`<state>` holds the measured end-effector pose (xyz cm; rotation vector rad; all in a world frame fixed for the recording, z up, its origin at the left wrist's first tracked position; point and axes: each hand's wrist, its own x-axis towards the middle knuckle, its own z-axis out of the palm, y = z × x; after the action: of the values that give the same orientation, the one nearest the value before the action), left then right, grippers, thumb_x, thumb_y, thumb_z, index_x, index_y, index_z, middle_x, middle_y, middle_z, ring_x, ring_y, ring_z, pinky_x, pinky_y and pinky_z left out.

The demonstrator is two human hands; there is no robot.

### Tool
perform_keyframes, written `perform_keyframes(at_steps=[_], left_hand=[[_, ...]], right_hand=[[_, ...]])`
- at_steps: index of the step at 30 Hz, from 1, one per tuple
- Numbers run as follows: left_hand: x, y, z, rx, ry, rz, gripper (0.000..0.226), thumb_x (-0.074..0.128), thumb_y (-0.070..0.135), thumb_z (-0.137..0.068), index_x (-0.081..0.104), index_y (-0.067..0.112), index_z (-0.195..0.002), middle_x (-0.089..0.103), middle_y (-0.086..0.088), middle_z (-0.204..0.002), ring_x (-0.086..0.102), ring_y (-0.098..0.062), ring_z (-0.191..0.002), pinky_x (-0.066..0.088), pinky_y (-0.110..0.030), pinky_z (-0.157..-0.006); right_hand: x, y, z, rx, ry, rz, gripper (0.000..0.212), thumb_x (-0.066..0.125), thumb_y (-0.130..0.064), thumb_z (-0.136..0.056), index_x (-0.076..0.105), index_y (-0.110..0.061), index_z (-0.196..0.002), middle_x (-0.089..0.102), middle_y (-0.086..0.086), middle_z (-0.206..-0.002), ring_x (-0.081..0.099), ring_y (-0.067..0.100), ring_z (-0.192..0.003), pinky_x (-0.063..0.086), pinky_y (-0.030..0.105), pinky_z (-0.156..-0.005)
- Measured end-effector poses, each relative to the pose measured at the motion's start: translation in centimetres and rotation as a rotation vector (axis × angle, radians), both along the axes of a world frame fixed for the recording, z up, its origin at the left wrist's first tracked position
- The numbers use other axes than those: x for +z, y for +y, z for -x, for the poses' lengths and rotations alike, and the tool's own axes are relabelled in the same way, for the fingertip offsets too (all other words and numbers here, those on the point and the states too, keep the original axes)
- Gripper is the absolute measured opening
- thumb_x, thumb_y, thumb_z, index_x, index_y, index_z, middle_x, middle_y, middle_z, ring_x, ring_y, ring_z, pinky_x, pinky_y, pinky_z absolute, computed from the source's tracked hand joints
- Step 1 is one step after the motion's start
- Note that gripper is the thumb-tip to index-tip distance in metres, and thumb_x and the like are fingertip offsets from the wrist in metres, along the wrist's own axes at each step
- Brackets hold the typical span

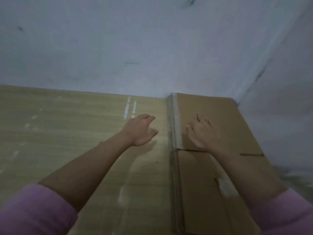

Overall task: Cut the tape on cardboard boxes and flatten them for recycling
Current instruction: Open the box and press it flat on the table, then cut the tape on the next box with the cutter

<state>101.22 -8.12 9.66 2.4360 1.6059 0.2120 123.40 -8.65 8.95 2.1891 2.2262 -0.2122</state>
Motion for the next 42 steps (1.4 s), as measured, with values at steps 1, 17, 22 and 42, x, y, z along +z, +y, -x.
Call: perform_keyframes(at_steps=[1,17,22,42], left_hand=[[0.8,0.0,2.0,-0.006,0.017,-0.029,0.056,0.043,0.043,-0.096,0.034,0.014,-0.143,0.037,-0.004,-0.147,0.034,-0.021,-0.135,0.030,-0.032,-0.105],[9.7,-4.7,43.1,0.109,0.327,-0.237,0.095,-0.006,0.063,-0.069,0.039,0.019,-0.141,0.042,-0.001,-0.145,0.037,-0.017,-0.133,0.022,-0.028,-0.108],[10.0,-6.1,53.2,0.192,0.284,-0.236,0.096,-0.005,0.063,-0.068,0.043,0.018,-0.138,0.046,-0.001,-0.141,0.041,-0.018,-0.130,0.025,-0.030,-0.106],[5.9,2.0,85.6,0.252,0.259,-0.047,0.055,0.026,0.048,-0.098,0.036,0.018,-0.143,0.038,0.000,-0.149,0.033,-0.016,-0.137,0.023,-0.034,-0.112]], right_hand=[[0.7,0.5,2.2,0.043,0.011,-0.021,0.056,0.028,-0.031,-0.101,0.019,0.000,-0.147,0.019,0.017,-0.155,0.020,0.026,-0.142,0.013,0.039,-0.114],[6.8,1.7,39.3,0.328,0.208,-0.331,0.048,0.037,-0.027,-0.101,0.037,0.000,-0.141,0.041,0.016,-0.144,0.036,0.027,-0.134,0.026,0.038,-0.108],[6.8,0.7,49.0,0.385,0.376,-0.398,0.048,0.039,-0.029,-0.095,0.053,0.004,-0.128,0.055,0.020,-0.130,0.051,0.032,-0.121,0.037,0.038,-0.102],[1.4,9.1,86.2,0.515,0.389,-0.245,0.049,0.033,-0.031,-0.091,0.057,0.000,-0.121,0.059,0.018,-0.122,0.055,0.033,-0.111,0.043,0.040,-0.092]])
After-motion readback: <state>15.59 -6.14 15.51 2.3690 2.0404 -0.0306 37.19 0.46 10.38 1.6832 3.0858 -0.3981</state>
